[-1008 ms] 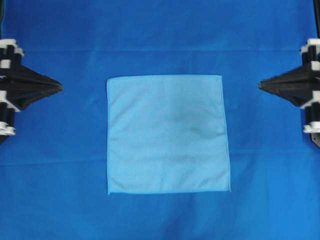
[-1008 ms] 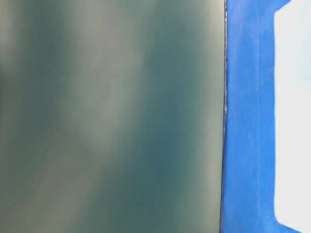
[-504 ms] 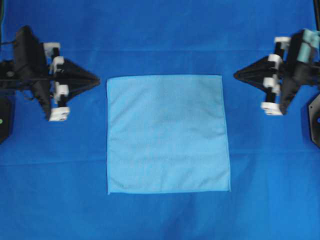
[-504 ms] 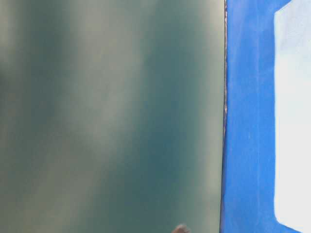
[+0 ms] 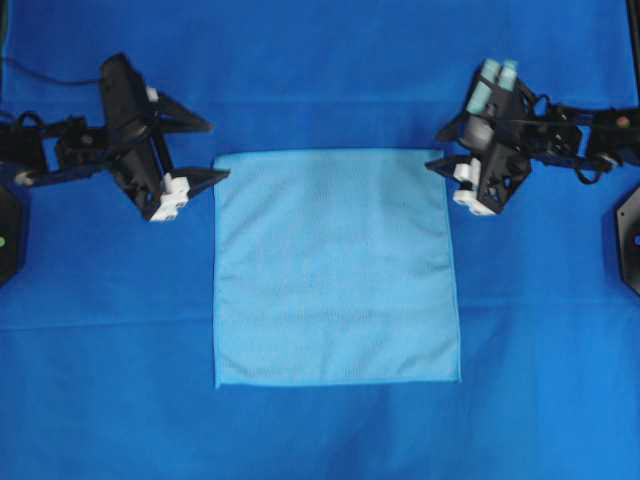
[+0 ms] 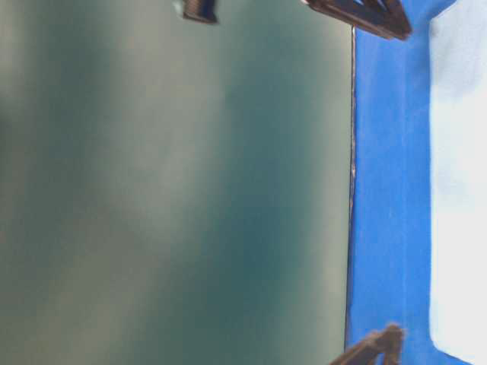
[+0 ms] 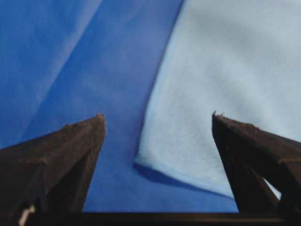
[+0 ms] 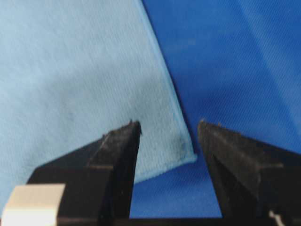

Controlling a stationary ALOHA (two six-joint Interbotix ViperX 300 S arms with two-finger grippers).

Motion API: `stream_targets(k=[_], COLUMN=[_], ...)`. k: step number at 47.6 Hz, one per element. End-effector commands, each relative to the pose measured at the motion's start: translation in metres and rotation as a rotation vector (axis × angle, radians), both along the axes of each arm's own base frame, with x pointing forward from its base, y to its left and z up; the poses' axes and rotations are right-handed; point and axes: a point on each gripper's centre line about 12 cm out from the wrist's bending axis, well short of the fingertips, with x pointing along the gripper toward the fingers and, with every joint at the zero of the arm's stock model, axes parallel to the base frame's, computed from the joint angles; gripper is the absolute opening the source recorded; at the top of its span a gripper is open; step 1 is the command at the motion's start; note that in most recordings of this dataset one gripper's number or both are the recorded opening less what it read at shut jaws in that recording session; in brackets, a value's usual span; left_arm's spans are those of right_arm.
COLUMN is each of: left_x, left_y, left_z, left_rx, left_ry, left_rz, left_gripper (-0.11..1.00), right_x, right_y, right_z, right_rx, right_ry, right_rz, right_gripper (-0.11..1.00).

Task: Fold the light blue towel.
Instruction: 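Move both grippers to the far corners of the light blue towel, then close both grippers on the towel's far corners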

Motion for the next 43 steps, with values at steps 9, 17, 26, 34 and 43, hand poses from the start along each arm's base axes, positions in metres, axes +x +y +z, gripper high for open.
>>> stream_targets(k=[9, 17, 26, 34, 43], left_x=[0.016, 0.017, 0.015, 0.018, 0.018], left_y=[0.012, 0.013, 0.011, 0.0, -0.005], left_z=[-0.023, -0.03, -0.036, -0.037, -0.037], left_rx=[-0.009, -0.021, -0.043, -0.028, -0.02], left_ry=[0.049, 0.088, 0.162, 0.175, 0.186], left_rz=[0.016, 0.018, 0.006, -0.044, -0.065], left_gripper=[0.89, 0.87, 0.54, 0.11, 0.01], right_x=[0.003, 0.002, 0.001, 0.001, 0.001], right_y=[-0.013, -0.013, -0.012, -0.01, -0.01], right_z=[-0.017, -0.019, -0.02, -0.021, -0.02], right_rx=[0.008, 0.006, -0.006, -0.008, 0.0], right_ry=[0.025, 0.031, 0.04, 0.049, 0.043], right_rz=[-0.034, -0.03, -0.01, 0.001, -0.006], right_gripper=[0.57, 0.56, 0.28, 0.02, 0.02])
